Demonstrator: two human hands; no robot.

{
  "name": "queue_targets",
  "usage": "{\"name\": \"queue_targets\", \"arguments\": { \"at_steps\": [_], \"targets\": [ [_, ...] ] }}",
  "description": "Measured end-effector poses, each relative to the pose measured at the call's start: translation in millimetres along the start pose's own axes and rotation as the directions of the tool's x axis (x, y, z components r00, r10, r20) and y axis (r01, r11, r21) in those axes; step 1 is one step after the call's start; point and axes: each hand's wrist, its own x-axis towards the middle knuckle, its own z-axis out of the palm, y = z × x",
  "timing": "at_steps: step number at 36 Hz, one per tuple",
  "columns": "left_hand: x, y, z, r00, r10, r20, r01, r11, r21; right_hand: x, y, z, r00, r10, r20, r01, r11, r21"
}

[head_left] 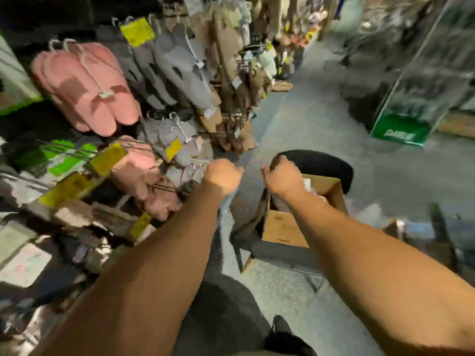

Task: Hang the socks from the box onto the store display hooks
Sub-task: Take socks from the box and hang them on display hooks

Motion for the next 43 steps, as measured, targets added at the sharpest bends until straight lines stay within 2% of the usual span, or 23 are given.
{"name": "queue_targets", "arguments": {
  "at_steps": [5,9,14,16,22,25,31,35,37,39,43],
  "targets": [
    [-5,56,92,0.976,0.076,0.202,-0.088,0.995,0.049,-22,105,-30,0.964,0.256,-0.077,-0.257,0.966,-0.007],
    [-2,88,147,0.940,0.096,0.327,-0.125,0.990,0.067,-29,164,-46,0.923,0.366,-0.114,-0.366,0.930,0.027],
    [31,104,204,0.907,0.128,0.400,-0.198,0.970,0.139,-1,217,-46,0.879,0.472,-0.062,-0.465,0.880,0.099],
    [51,102,225,0.913,0.143,0.381,-0.220,0.961,0.167,18,233,-40,0.874,0.485,-0.026,-0.481,0.871,0.099],
    [112,102,266,0.933,-0.004,0.361,-0.050,0.989,0.142,83,267,-23,0.863,0.482,0.149,-0.500,0.856,0.127],
    [140,100,289,0.929,-0.075,0.363,0.016,0.987,0.161,116,283,-13,0.848,0.475,0.237,-0.504,0.860,0.080],
    [184,97,351,0.872,-0.183,0.454,0.160,0.983,0.088,167,328,39,0.782,0.540,0.310,-0.590,0.802,0.092],
    [203,108,410,0.781,-0.254,0.571,0.338,0.940,-0.044,182,351,55,0.724,0.579,0.376,-0.626,0.780,0.004],
    [209,112,437,0.702,-0.288,0.652,0.443,0.893,-0.082,188,363,69,0.702,0.580,0.414,-0.618,0.785,-0.051],
    [214,110,465,0.620,-0.351,0.702,0.559,0.825,-0.082,196,372,82,0.696,0.570,0.437,-0.593,0.799,-0.099],
    [228,104,503,0.514,-0.481,0.710,0.700,0.714,-0.024,211,383,104,0.682,0.540,0.494,-0.505,0.836,-0.218]
  ]
}}
